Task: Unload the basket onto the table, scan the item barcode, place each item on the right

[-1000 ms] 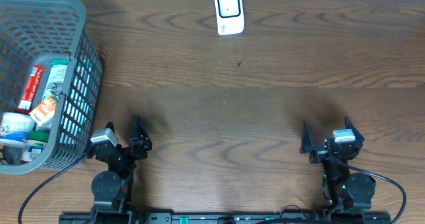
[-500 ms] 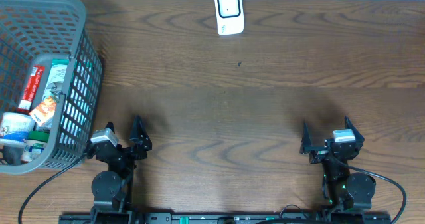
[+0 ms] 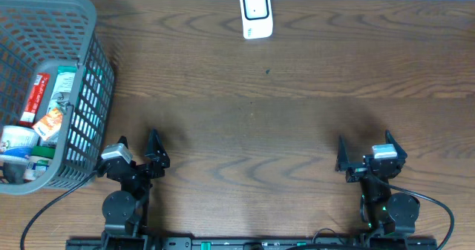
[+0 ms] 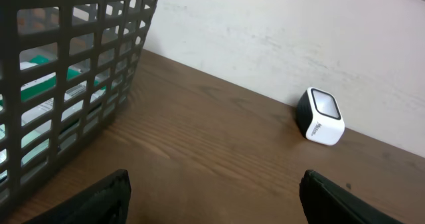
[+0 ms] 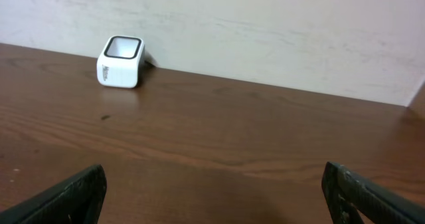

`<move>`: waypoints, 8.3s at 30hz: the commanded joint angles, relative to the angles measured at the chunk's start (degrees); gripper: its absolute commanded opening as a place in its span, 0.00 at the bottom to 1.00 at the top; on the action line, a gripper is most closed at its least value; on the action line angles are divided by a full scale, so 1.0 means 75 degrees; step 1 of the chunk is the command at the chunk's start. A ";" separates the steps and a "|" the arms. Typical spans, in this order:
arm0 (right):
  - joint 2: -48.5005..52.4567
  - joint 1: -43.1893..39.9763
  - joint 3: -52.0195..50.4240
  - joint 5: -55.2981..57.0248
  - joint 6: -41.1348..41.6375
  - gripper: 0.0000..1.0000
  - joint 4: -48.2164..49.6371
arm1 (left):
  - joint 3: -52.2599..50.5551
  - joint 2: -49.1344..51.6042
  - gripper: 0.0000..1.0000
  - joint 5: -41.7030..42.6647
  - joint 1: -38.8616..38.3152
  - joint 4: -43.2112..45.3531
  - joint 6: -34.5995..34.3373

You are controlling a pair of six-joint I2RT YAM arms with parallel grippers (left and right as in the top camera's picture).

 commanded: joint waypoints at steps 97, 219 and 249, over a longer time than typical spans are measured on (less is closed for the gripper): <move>0.0009 -0.0032 -0.0006 -0.0020 0.0108 0.99 -0.0026 | 0.9588 0.5770 0.98 -0.1131 0.0041 -0.7111 -0.0058; 0.0009 -0.0032 -0.0006 -0.0020 0.0108 0.99 -0.0026 | 1.2995 1.3097 0.84 -0.1075 0.5176 -0.7391 -0.0326; 0.0009 -0.0032 -0.0006 -0.0020 0.0108 0.99 -0.0026 | 1.2910 1.3117 0.91 -0.1078 0.5176 -0.6271 -0.0323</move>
